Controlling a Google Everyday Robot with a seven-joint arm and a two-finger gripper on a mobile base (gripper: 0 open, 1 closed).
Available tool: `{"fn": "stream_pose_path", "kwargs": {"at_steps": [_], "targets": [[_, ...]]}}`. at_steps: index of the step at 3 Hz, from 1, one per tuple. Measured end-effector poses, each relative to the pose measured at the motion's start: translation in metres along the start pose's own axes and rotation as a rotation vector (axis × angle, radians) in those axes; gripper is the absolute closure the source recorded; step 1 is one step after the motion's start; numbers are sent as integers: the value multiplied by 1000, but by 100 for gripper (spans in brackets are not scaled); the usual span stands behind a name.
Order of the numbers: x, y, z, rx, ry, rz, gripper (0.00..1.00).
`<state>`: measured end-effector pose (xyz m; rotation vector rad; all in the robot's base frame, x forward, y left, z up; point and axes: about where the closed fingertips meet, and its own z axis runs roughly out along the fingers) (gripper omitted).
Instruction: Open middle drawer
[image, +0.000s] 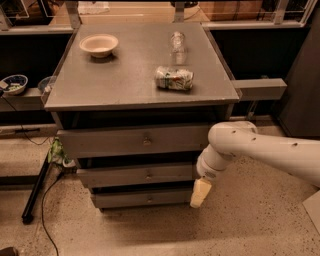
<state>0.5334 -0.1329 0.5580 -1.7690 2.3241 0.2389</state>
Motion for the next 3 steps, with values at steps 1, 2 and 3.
{"fn": "stream_pose_path", "kwargs": {"at_steps": [1, 2, 3], "targets": [[-12, -1, 1, -40, -75, -44, 0], [-24, 2, 0, -73, -136, -104, 0], [-24, 4, 2, -72, -142, -102, 0]]}}
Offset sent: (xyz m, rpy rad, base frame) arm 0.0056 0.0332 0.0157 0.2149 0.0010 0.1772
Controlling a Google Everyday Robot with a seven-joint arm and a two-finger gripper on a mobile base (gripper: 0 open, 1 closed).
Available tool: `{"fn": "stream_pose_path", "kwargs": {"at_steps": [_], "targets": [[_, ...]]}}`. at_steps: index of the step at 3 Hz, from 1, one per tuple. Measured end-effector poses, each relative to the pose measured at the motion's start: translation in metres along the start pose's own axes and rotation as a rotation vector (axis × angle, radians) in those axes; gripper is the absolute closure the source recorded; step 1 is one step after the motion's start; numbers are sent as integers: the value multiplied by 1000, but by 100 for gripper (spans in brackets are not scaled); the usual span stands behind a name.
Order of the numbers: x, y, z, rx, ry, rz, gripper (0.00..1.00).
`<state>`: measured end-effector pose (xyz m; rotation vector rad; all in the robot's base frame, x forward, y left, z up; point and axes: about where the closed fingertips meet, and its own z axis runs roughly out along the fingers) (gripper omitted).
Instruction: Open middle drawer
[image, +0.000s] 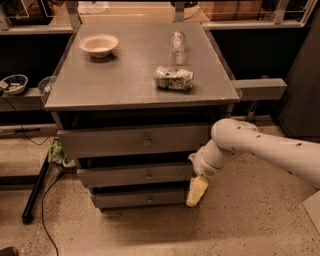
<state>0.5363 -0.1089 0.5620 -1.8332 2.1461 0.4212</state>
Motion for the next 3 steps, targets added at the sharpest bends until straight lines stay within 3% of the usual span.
{"fn": "stream_pose_path", "kwargs": {"at_steps": [2, 3], "targets": [[-9, -15, 31, 23, -44, 26, 0], [-23, -38, 49, 22, -86, 29, 0]]}}
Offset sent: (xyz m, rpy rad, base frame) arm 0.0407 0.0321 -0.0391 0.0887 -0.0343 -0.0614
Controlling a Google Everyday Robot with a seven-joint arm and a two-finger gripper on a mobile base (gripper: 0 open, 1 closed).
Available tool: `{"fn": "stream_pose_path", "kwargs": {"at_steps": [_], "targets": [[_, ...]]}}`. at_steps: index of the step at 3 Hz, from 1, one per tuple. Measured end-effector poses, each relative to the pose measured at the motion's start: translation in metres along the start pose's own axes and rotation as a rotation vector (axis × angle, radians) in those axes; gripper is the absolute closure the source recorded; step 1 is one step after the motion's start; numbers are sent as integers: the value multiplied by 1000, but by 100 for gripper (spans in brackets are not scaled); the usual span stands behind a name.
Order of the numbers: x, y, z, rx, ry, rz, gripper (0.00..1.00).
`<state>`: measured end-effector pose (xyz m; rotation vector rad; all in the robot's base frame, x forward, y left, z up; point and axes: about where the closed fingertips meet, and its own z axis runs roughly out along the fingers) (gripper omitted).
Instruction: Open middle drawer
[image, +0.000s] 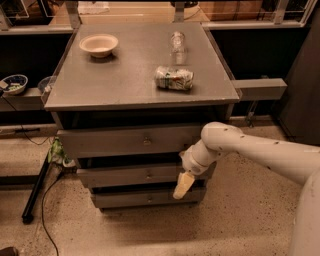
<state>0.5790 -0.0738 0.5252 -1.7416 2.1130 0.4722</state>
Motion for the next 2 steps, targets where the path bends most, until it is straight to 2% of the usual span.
{"fn": "stream_pose_path", "kwargs": {"at_steps": [2], "targets": [[1, 2, 3, 9, 11, -4, 0]]}}
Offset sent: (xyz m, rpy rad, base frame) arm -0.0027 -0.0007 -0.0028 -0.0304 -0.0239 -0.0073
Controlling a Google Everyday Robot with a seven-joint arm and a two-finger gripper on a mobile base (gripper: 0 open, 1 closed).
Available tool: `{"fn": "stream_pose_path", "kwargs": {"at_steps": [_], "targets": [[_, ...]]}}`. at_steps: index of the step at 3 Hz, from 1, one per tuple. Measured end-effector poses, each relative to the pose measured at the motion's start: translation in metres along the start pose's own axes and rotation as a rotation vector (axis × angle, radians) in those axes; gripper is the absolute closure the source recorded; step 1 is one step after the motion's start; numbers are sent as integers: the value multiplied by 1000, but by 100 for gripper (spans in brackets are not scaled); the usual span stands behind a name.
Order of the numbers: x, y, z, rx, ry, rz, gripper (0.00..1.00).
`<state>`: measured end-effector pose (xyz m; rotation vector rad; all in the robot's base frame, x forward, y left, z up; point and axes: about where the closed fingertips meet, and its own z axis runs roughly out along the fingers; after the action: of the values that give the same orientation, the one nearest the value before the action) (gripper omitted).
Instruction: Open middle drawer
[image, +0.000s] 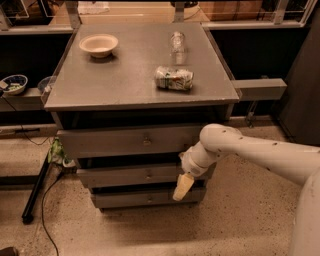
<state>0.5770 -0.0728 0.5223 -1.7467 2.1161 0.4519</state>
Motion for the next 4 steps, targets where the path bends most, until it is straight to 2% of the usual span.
{"fn": "stream_pose_path", "kwargs": {"at_steps": [2, 3, 4], "targets": [[22, -10, 41, -18, 16, 59, 0], [24, -14, 51, -31, 16, 67, 0], [15, -21, 41, 32, 0, 61, 0]]}}
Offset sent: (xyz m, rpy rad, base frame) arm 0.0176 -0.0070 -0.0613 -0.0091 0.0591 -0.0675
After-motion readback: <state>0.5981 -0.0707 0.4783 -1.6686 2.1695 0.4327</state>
